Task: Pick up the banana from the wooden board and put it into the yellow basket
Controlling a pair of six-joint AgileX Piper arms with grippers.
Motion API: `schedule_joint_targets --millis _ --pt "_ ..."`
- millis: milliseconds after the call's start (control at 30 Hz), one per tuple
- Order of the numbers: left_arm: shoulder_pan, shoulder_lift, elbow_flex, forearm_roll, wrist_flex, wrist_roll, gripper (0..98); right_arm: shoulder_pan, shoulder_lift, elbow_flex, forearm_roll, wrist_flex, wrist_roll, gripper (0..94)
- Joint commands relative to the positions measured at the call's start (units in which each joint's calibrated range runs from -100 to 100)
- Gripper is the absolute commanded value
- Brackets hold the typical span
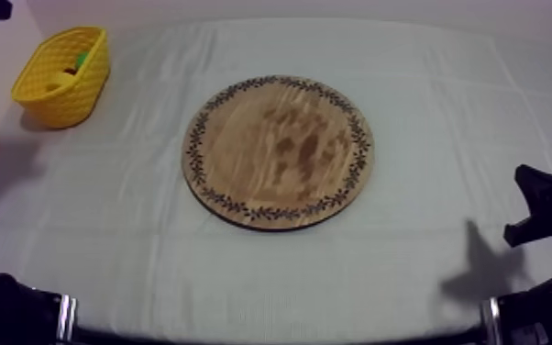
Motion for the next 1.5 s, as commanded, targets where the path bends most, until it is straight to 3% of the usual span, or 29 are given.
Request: schedule_joint_targets --millis 0,133,333,600,833,1233,1467 --pt "0.01 -8.02 3.95 0.18 -3.09 0.24 15.3 0.0 0.03 -0.03 0.0 -0.01 0.01 0.2" --pt "-0.07 -15.37 10.61 0.3 -8.53 0.64 4.0 0.0 0.03 -0.03 0.0 -0.01 0.02 0.2" --pt "-0.75 -26.88 24.35 0.69 -16.21 0.28 0.6 0.0 0.03 -0.03 0.0 -0.01 0.02 0.2" --pt "-0.41 -40.69 46.05 3.83 -28.94 -0.43 0.1 0.0 0.03 -0.03 0.0 -0.01 0.02 0.2" --pt "-0.64 -49.01 61.9 6.39 -35.97 -1.44 0.1 0.0 0.03 -0.03 0.0 -0.01 0.02 0.2" --pt "-0.35 -60.65 77.8 8.11 -39.54 -2.33 0.1 0.0 0.03 -0.03 0.0 -0.01 0.02 0.2" --pt "0.09 -64.51 80.03 5.68 -40.69 -1.24 0.1 0.0 0.03 -0.03 0.0 -0.01 0.02 0.2"
